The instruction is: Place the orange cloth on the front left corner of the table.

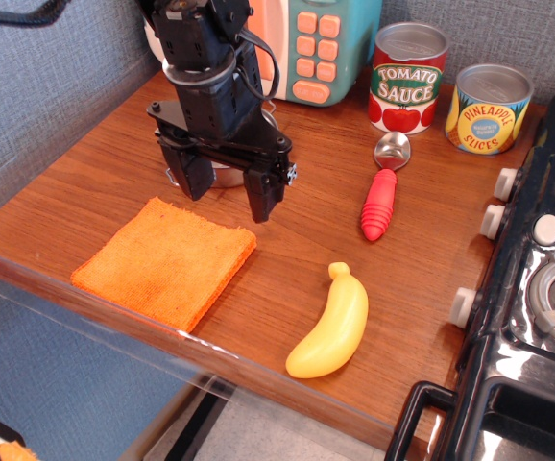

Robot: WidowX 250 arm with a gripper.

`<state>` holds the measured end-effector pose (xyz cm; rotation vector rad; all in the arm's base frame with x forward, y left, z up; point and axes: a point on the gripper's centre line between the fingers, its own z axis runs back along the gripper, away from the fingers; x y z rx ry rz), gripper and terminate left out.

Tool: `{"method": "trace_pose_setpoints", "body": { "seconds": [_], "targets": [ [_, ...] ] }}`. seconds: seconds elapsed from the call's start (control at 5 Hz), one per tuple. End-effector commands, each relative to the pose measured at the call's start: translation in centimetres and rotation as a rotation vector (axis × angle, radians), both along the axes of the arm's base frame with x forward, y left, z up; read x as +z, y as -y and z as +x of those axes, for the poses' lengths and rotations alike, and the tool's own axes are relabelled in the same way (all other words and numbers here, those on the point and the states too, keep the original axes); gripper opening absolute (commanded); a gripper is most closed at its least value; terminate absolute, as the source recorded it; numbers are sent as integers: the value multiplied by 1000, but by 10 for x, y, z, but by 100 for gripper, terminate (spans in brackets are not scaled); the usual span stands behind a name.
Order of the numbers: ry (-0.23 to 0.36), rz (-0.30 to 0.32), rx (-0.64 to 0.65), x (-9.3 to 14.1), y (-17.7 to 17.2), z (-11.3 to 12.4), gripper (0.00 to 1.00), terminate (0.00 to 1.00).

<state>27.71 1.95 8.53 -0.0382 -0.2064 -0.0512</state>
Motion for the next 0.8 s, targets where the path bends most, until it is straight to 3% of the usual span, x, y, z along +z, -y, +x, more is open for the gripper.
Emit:
{"method": "trace_pose_setpoints", "body": {
  "seconds": [0.0,0.6],
  "targets": [
    [0,0,0,0,0,0,100,0],
    [-3,12,93,-29,-38,-27,100,0]
  ]
}}
